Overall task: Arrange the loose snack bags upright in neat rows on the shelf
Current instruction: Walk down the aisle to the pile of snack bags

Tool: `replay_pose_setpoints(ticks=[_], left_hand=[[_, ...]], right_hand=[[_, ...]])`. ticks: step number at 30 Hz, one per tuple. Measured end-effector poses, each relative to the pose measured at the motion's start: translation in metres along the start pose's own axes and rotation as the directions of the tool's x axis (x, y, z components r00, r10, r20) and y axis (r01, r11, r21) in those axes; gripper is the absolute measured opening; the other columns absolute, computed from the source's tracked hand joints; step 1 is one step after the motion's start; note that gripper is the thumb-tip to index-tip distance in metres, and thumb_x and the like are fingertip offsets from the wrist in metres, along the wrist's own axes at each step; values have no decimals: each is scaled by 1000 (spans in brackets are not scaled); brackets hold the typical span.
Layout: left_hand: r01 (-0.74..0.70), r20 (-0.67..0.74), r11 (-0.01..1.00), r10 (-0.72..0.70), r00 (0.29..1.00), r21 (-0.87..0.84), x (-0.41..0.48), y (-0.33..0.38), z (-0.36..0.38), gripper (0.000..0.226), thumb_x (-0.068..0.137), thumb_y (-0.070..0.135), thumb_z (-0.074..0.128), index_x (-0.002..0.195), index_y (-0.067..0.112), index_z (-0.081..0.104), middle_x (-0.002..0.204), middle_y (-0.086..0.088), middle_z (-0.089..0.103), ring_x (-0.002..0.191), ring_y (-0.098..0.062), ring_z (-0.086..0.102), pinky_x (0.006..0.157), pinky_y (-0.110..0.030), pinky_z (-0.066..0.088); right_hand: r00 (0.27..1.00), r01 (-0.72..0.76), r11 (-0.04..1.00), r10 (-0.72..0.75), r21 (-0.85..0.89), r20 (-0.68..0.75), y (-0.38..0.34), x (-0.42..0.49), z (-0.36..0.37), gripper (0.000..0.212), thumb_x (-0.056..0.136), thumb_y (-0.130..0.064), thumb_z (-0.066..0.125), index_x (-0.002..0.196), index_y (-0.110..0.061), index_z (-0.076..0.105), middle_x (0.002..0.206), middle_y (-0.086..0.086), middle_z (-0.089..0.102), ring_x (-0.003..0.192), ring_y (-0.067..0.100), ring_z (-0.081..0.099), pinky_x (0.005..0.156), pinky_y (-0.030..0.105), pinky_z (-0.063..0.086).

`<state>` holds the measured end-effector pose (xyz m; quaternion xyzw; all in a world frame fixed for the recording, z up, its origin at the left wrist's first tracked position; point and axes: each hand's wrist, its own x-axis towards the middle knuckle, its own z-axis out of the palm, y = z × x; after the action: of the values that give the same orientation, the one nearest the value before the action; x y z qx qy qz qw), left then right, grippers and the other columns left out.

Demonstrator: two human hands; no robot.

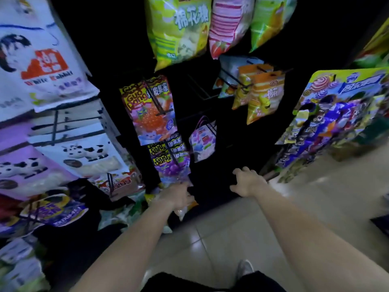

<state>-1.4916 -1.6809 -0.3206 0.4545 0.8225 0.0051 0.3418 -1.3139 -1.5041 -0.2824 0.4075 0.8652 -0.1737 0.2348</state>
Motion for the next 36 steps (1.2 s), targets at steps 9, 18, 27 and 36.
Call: replay_pose_setpoints(ticks=[9,18,27,36], left_hand=[[39,-10,990,-38,999,137,151,-38,94,69,93,53,51,150,21,30,147,-10,42,128,-31,45,94,-36,40],[74,-121,982,-53,991,173,338,-160,267,70,90,50,55,145,13,31,140,-16,44,125,-36,46,98,-46,43],[89,-198,986,-60,978,142,283,-190,345,66,93,48,53,146,16,32,143,-12,40,128,-32,43,95,-46,46],[115,-327,980,-57,943,161,196,-217,380,67,89,54,55,144,21,34,137,-8,44,121,-32,48,86,-43,49]], right_hand=[[998,61,996,-63,67,29,36,165,111,71,89,-49,60,149,-22,35,145,9,40,130,32,41,101,44,42],[991,130,990,-132,-59,-36,29,354,321,70,91,-50,57,151,-22,32,148,10,37,129,32,41,98,47,45],[984,156,985,-161,-73,-71,16,315,405,72,90,-49,58,151,-23,31,150,9,35,129,31,40,97,46,44],[951,223,965,-247,-138,-188,-1,221,441,72,89,-50,58,150,-24,32,145,8,39,127,30,42,95,46,45]])
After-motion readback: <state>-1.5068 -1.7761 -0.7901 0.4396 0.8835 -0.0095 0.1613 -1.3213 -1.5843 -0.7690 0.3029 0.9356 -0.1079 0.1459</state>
